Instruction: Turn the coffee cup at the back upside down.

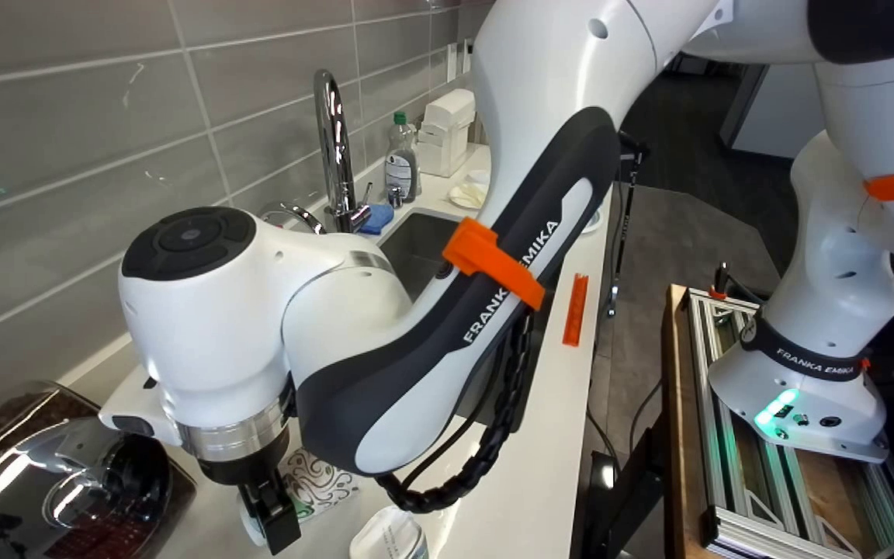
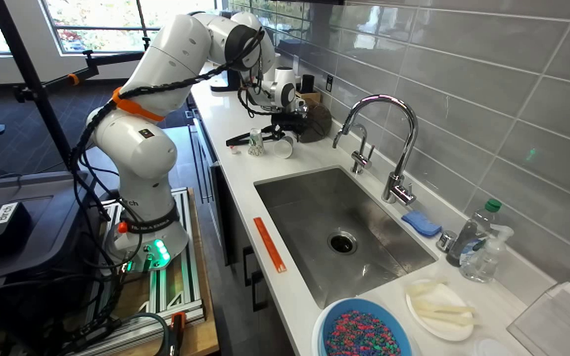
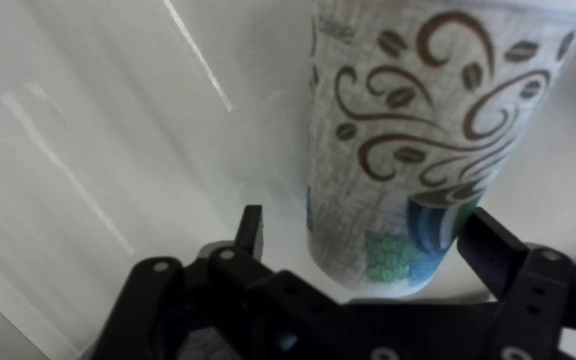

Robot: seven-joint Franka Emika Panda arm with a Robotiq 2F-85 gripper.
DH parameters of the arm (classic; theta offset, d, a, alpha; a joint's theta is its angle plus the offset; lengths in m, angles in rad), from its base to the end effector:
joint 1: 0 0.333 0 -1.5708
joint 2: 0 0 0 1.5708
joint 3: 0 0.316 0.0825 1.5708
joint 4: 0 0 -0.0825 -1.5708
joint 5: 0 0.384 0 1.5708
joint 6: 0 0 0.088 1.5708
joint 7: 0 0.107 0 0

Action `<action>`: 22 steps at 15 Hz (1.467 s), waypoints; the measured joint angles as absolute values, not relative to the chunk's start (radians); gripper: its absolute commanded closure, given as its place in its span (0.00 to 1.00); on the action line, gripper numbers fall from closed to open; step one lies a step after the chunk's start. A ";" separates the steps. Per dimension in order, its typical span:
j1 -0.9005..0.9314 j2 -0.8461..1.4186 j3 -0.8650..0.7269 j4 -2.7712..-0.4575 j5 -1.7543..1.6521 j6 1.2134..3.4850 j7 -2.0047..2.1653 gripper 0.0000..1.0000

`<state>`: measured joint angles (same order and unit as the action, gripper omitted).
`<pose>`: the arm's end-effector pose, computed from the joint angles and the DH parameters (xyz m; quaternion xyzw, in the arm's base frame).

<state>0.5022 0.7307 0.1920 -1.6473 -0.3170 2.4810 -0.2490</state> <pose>0.5459 0.4339 0.2031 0.8431 0.5325 0.0696 0.0274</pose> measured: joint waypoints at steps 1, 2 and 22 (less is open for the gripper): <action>0.502 0.733 0.197 -1.647 -0.317 2.481 -0.257 0.00; 0.500 0.737 0.203 -1.647 -0.317 2.481 -0.263 0.00; 0.385 0.721 0.271 -1.696 -0.267 2.628 -0.277 0.02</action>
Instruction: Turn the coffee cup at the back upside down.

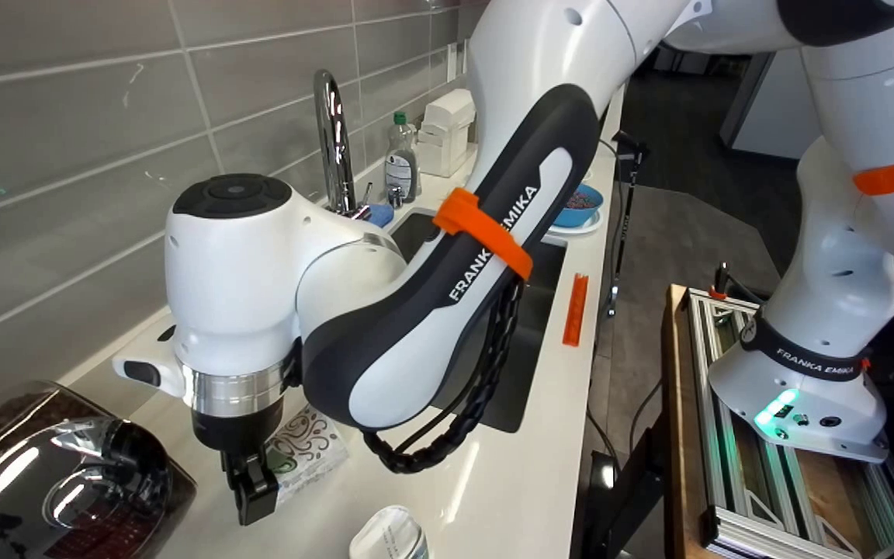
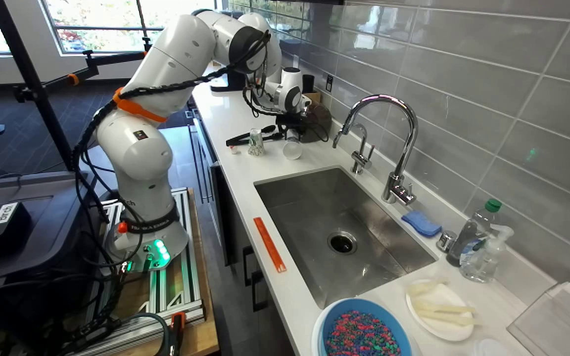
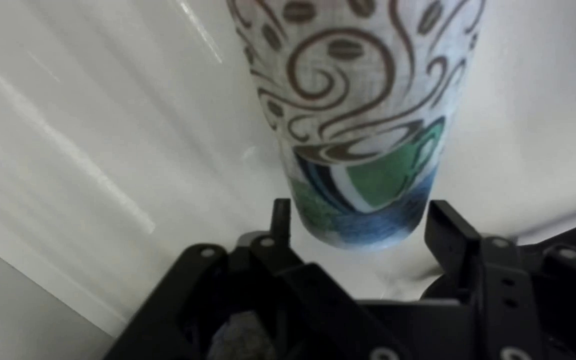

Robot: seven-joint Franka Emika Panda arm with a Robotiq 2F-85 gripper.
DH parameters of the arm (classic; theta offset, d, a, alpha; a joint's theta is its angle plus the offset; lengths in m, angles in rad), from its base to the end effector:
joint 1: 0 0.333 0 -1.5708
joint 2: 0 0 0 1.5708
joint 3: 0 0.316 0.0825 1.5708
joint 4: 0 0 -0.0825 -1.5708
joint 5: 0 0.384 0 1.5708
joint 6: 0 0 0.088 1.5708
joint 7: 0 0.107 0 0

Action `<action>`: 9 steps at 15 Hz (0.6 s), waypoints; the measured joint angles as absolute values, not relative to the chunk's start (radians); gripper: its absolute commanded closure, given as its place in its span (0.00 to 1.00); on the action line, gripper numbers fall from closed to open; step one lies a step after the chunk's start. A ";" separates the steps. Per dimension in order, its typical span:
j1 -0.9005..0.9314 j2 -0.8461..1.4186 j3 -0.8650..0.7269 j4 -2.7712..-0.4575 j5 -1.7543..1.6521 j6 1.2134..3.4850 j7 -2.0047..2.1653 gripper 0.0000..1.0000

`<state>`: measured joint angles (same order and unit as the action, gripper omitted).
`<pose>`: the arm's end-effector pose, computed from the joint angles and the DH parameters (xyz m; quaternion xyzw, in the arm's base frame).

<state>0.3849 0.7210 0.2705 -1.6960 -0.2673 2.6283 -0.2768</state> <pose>0.5635 0.4114 0.2121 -0.8554 -0.5032 -0.1197 0.0282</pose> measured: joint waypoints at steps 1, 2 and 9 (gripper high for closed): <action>0.380 0.719 0.274 -1.703 -0.266 2.631 -0.277 0.00; 0.376 0.716 0.278 -1.709 -0.265 2.632 -0.280 0.00; 0.373 0.713 0.291 -1.727 -0.269 2.621 -0.339 0.00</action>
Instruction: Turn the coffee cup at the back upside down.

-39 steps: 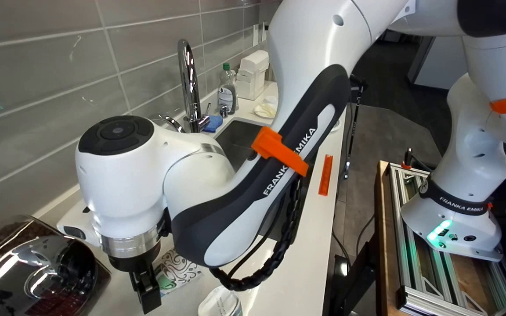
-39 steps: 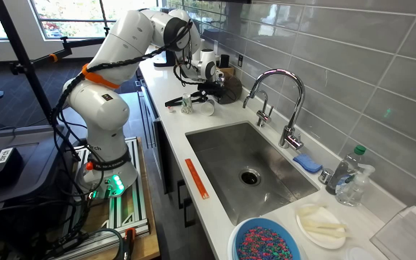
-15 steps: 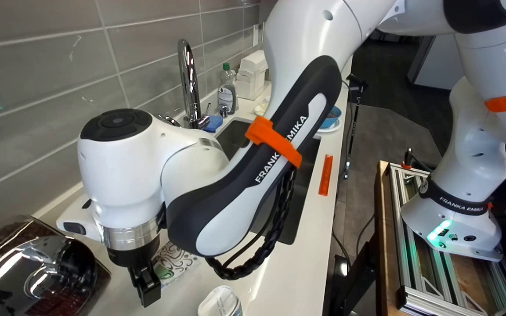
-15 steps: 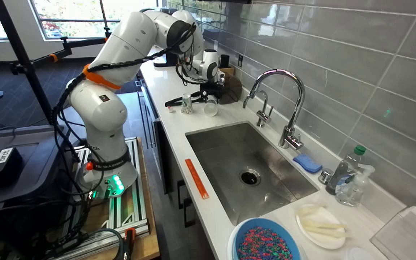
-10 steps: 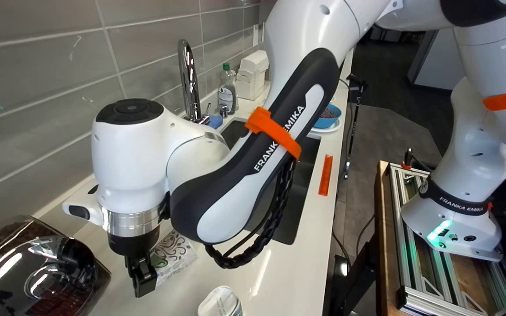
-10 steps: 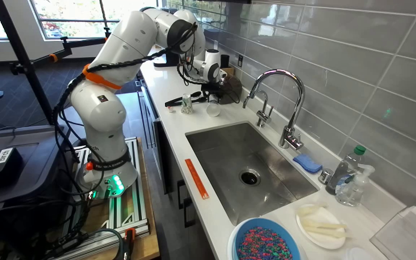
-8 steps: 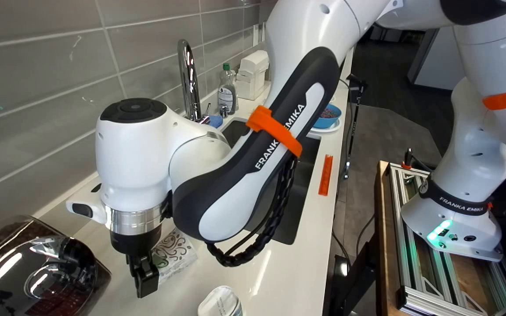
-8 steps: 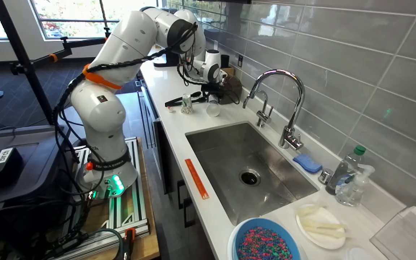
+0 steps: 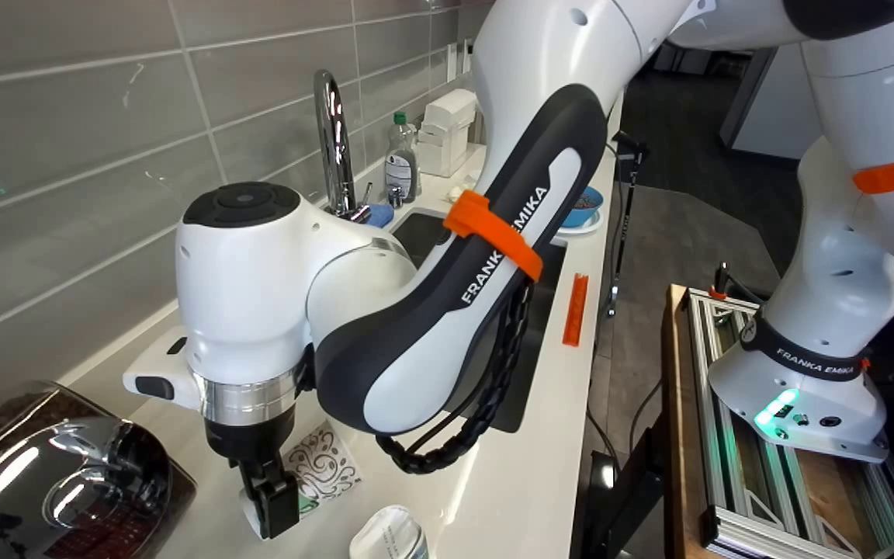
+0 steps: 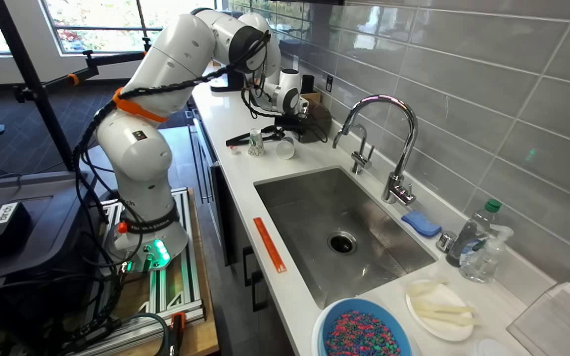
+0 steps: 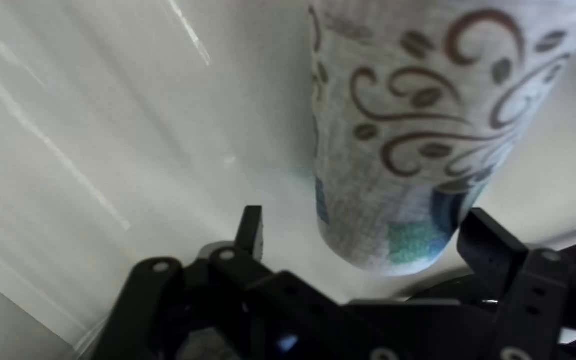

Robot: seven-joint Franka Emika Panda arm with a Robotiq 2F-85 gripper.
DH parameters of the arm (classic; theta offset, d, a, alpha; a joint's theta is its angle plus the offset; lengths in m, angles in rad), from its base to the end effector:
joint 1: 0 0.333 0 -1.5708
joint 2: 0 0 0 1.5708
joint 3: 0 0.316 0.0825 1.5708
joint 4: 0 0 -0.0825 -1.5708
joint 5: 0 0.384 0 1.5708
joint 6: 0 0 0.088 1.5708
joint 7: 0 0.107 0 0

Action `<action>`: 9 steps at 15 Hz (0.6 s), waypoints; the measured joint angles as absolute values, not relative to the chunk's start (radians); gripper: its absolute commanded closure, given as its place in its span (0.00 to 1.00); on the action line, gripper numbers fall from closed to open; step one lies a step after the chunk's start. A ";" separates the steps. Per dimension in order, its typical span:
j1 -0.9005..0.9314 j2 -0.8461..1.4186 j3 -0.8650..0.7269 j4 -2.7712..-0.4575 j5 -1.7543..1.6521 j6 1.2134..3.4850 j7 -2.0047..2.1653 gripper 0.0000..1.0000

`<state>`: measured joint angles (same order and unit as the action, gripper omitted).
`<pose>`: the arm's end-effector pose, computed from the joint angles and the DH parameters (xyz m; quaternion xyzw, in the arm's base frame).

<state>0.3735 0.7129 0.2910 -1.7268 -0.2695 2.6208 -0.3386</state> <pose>0.5522 0.4117 0.2062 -0.8380 -0.5342 -0.1071 0.0290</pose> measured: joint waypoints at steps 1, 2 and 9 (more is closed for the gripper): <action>0.376 0.714 0.291 -1.727 -0.273 2.612 -0.344 0.02; 0.379 0.714 0.291 -1.727 -0.276 2.601 -0.350 0.03; 0.398 0.720 0.291 -1.726 -0.285 2.527 -0.394 0.44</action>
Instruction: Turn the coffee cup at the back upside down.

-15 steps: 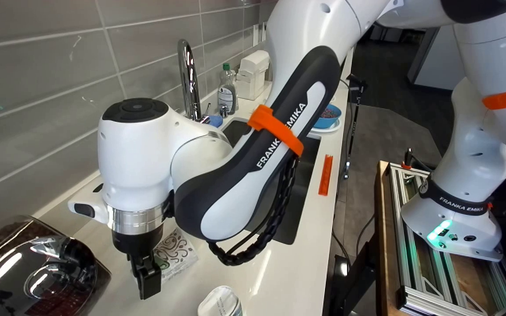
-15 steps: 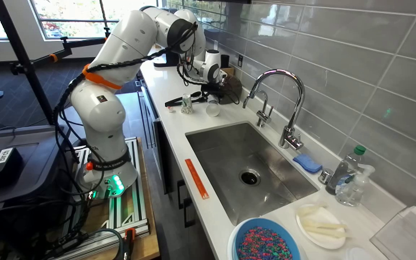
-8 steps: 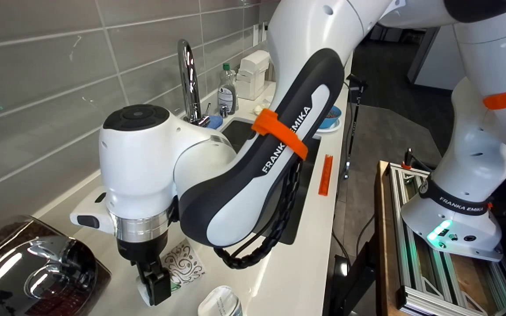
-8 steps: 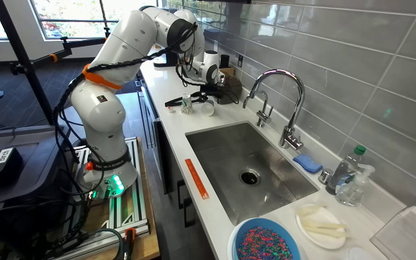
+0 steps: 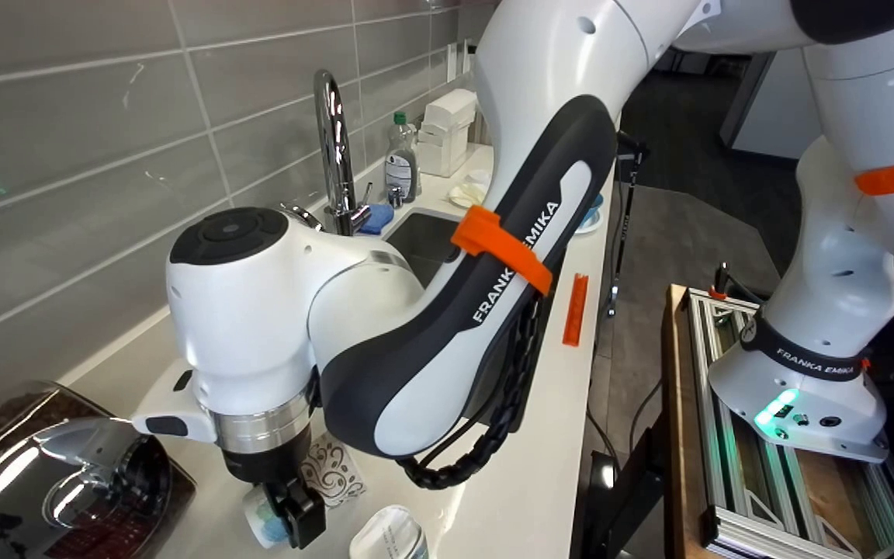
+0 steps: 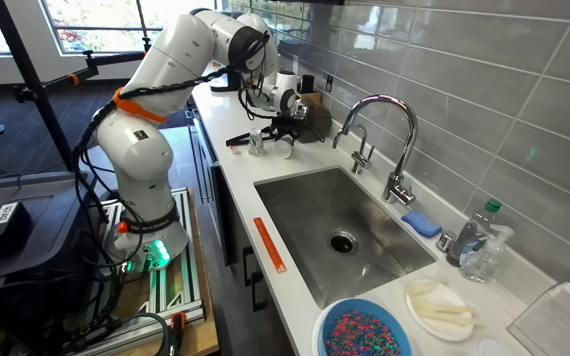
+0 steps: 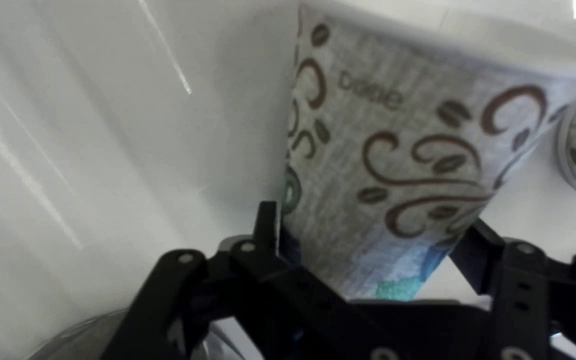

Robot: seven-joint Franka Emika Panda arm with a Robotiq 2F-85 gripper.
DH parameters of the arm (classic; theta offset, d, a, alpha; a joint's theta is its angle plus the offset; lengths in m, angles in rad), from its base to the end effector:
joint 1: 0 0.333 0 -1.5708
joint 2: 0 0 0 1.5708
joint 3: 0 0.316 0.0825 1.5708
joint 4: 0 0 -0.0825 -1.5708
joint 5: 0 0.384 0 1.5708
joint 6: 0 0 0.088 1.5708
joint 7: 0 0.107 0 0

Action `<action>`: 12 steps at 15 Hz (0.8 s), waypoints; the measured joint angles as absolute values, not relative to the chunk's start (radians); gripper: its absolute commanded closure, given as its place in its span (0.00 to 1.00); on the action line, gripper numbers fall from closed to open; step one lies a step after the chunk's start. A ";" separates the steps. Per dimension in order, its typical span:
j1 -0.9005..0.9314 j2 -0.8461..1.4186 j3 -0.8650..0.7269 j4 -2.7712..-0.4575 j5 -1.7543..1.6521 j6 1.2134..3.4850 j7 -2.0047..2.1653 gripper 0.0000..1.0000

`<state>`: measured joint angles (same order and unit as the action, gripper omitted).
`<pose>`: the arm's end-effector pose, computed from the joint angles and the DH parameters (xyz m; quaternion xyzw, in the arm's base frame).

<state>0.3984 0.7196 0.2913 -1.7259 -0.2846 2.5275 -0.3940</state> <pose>0.5353 0.4192 0.1924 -0.8160 -0.5748 -0.0603 0.0137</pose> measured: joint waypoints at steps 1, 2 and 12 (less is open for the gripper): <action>0.399 0.721 0.293 -1.725 -0.285 2.527 -0.396 0.55; 0.399 0.722 0.294 -1.723 -0.285 2.527 -0.398 0.58; 0.292 0.719 0.377 -1.765 -0.172 2.753 -0.406 0.66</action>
<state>0.2920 0.7194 0.3771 -1.7652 -0.1721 2.7527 -0.4058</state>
